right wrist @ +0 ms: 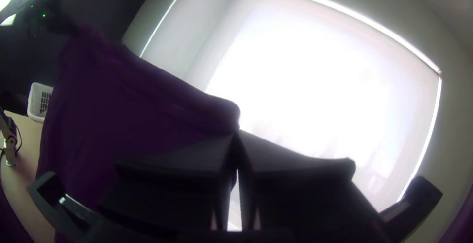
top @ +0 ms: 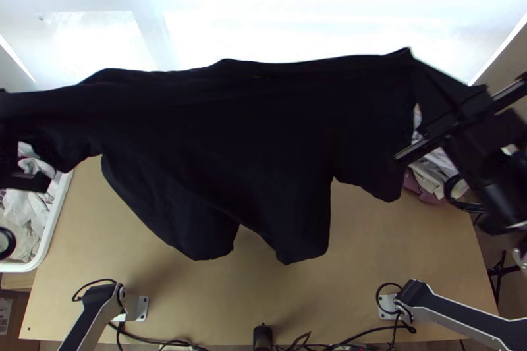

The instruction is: Fold the t-shirt

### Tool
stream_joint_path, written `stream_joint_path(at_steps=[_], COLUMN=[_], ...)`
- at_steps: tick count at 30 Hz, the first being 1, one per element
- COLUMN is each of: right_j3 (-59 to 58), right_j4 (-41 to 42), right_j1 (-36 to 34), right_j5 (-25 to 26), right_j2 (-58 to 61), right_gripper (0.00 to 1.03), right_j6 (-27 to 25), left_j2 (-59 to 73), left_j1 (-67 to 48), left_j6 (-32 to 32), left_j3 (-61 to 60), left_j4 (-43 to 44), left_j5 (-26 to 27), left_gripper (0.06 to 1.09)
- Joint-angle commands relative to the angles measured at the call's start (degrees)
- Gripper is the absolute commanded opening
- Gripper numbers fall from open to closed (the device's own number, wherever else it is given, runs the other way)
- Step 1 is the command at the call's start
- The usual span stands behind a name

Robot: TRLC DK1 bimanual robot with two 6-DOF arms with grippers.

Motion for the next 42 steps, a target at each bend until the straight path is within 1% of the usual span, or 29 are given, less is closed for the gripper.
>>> stream_joint_path(at_steps=[1,5,7,9,11,13,14,18,23,26,29,34,35,36,37,38,39,41,42], right_j3=[-15.09,-23.97,-27.39,-30.56,-32.93,-34.16,-34.60,-35.04,-35.39,-36.27,-36.80,-37.32,-37.32,-37.32,-37.32,-37.32,-37.32,-37.59,-37.85], right_j4=[2.18,8.34,11.32,14.49,17.39,19.94,21.34,24.60,26.79,28.11,28.64,28.55,28.29,28.02,27.85,27.50,27.15,26.71,26.71], right_j1=[-1.30,-5.87,-7.89,-10.26,-12.90,-15.45,-16.94,-22.57,-27.23,-28.37,-28.37,-28.63,-28.63,-28.63,-28.55,-28.37,-28.19,-27.84,-27.75], right_j5=[-0.57,-4.18,-5.23,-6.46,-7.61,-8.66,-9.19,-10.77,-11.12,-11.03,-11.03,-10.86,-10.86,-10.86,-10.86,-10.86,-10.86,-10.86,-10.86], right_j2=[-1.81,-1.02,0.39,1.97,3.90,6.19,7.42,11.02,13.84,14.71,14.80,14.45,14.36,14.36,14.36,14.36,14.36,14.36,14.36], right_gripper=[0.02,0.02,0.02,0.02,0.02,0.02,0.02,0.02,0.02,0.02,0.02,0.02,0.02,0.02,0.02,0.02,0.02,0.02,0.02], right_j6=[3.53,4.24,4.76,4.85,4.85,4.85,4.76,4.50,4.50,4.50,4.59,5.03,4.94,4.68,4.50,4.32,4.15,4.15,4.32], left_j2=[6.30,14.65,19.39,23.79,29.06,34.69,38.03,49.19,60.70,68.26,75.11,81.62,82.59,83.11,83.64,83.90,84.34,84.61,84.52], left_j1=[-2.78,-8.76,-11.40,-14.56,-17.46,-18.78,-19.40,-20.71,-23.09,-24.93,-26.25,-28.71,-29.06,-29.42,-29.59,-29.77,-29.85,-29.68,-29.50], left_j6=[-2.66,-2.57,-2.40,-1.87,-0.46,0.24,0.50,0.59,1.47,2.61,2.61,2.26,2.26,2.26,2.26,2.26,2.26,2.17,1.82], left_j3=[-10.39,-15.66,-16.98,-17.86,-18.03,-17.51,-16.63,-10.39,0.34,8.51,16.77,22.48,22.84,22.84,22.84,22.84,22.84,22.92,23.01], left_j4=[8.65,13.66,16.21,20.60,24.82,29.57,31.68,36.78,40.20,41.96,41.61,41.70,41.17,40.73,40.38,39.59,38.97,37.39,36.07], left_j5=[0.30,-2.60,-2.78,-3.66,-5.77,-6.65,-7.88,-9.90,-12.18,-14.47,-15.08,-16.49,-16.49,-16.58,-16.58,-16.58,-16.66,-16.66,-16.58], left_gripper=[0.09,0.09,0.09,0.09,0.09,0.09,0.09,0.09,0.09,0.09,0.09,0.10,0.19,0.32,0.51,0.72,0.85,1.03,1.03])
